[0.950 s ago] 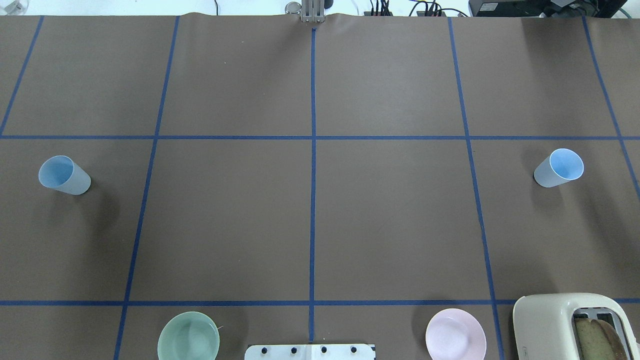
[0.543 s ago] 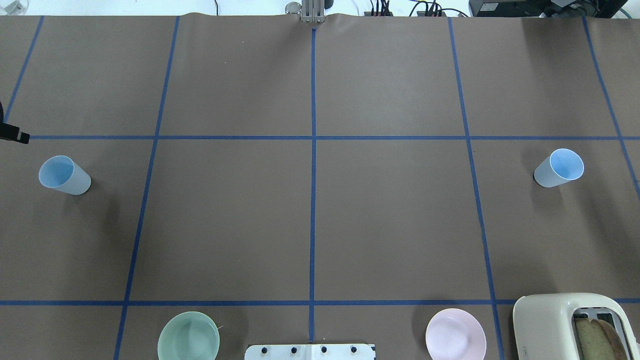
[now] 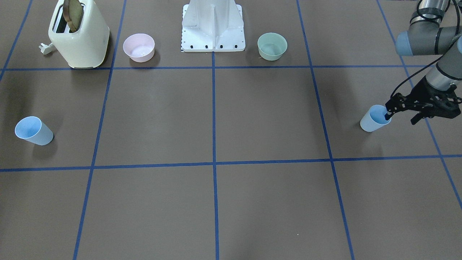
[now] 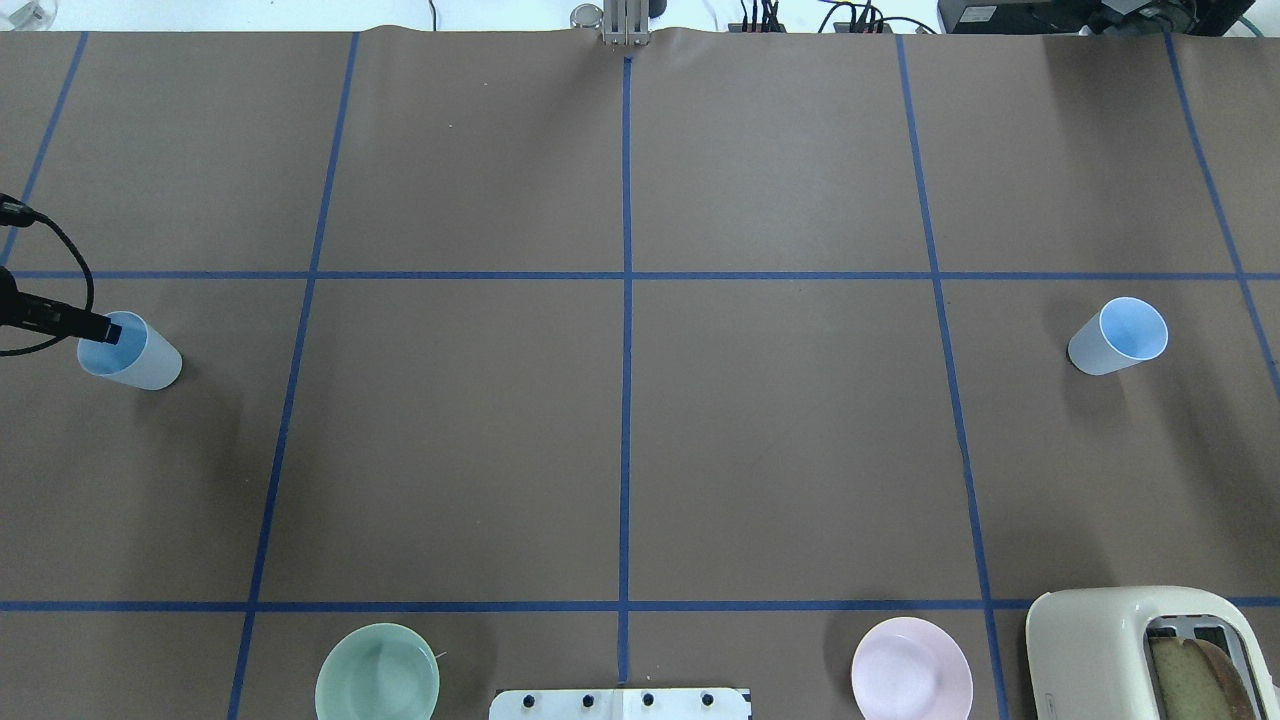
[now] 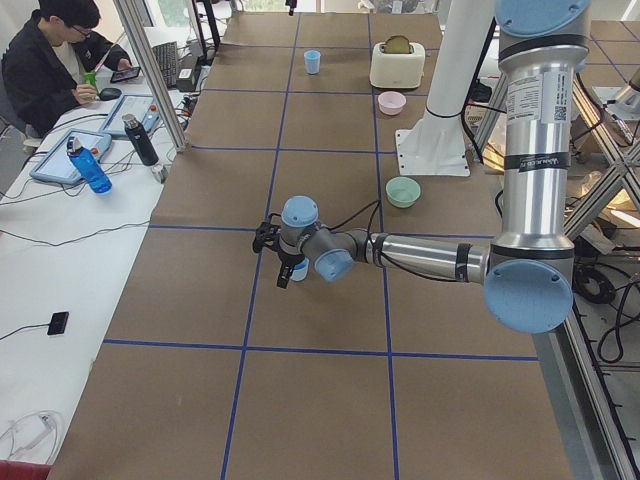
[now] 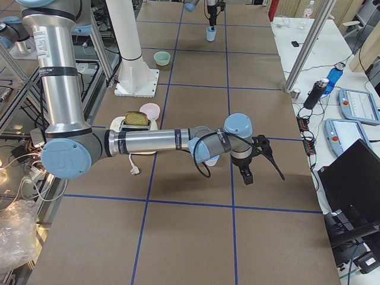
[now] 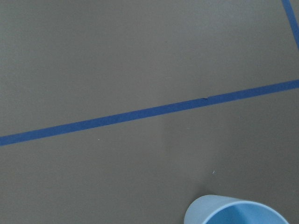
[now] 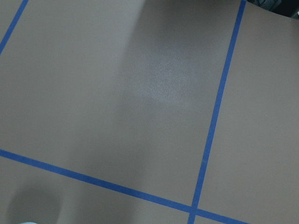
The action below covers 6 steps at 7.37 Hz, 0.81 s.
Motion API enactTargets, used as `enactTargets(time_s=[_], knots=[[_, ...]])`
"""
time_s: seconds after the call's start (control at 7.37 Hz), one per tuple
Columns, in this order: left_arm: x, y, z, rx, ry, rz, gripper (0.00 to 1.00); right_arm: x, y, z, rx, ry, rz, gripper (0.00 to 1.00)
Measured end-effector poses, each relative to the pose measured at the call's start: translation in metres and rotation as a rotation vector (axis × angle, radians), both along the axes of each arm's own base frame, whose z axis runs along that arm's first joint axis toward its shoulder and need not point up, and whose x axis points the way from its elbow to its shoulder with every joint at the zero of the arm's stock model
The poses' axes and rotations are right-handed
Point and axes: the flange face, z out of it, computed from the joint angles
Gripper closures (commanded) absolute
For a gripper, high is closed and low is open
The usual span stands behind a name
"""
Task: Stack blue cups with both arms
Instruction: 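Lower the left gripper onto the light-blue cup nearest it and grasp, then carry the light-blue cup with the left gripper to the table center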
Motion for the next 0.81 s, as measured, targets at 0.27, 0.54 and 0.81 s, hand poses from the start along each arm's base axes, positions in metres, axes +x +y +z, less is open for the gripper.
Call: enactTargets(time_s=[0.27,0.54,0.81], knots=[[0.005,0.003,-0.006,0.017,0.001,0.012,1.0,0.0,0.0,0.0,-0.001,-0.001,0.002,0.0],[0.003,0.004,-0.019,0.032,0.015,0.012,1.0,0.0,-0.001,-0.001,-0.001,-0.001,0.003,0.0],[0.002,0.002,-0.056,0.02,0.02,0.01,1.0,0.0,-0.001,-0.001,-0.001,-0.001,0.003,0.0]])
